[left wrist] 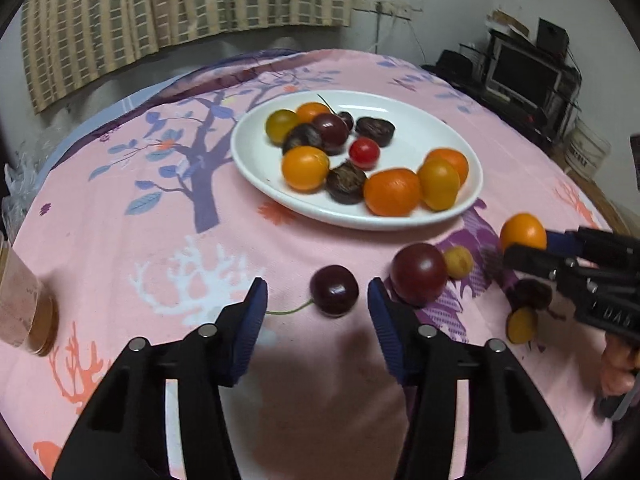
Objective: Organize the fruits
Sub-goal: 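Grasp a mandarin with the right tool while the left tool grasps a dark cherry, then release the mandarin onto the plate with the right tool while the left tool releases the cherry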
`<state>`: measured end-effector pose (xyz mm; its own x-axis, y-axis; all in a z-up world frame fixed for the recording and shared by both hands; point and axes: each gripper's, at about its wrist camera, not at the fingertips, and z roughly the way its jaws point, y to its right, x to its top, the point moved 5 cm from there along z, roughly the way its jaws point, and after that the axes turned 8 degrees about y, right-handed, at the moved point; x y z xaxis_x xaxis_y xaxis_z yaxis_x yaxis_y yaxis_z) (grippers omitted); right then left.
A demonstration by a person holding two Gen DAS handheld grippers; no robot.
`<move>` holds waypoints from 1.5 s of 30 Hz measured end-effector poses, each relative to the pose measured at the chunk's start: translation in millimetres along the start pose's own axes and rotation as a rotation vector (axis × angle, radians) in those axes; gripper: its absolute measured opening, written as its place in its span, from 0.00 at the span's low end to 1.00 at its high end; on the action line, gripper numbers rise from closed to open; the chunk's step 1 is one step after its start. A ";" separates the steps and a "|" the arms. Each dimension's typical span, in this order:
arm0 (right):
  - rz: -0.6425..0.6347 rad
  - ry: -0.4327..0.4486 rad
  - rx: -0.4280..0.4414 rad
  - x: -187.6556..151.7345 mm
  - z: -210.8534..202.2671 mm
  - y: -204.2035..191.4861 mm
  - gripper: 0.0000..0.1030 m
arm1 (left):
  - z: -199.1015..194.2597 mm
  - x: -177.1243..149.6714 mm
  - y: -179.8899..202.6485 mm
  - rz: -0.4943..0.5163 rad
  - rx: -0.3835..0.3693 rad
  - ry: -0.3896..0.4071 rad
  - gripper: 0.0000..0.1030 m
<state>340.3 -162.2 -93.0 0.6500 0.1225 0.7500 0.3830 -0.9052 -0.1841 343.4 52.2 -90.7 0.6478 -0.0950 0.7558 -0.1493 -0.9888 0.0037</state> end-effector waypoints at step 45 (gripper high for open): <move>0.058 0.213 0.036 77.3 7.8 16.2 0.46 | 26.6 93.1 0.1 -0.226 0.053 0.092 0.90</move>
<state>401.9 -164.3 -43.0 0.5197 -0.0210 0.8541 0.3749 -0.8927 -0.2501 423.5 40.2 -37.7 0.5889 0.1381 0.7963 0.0325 -0.9885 0.1475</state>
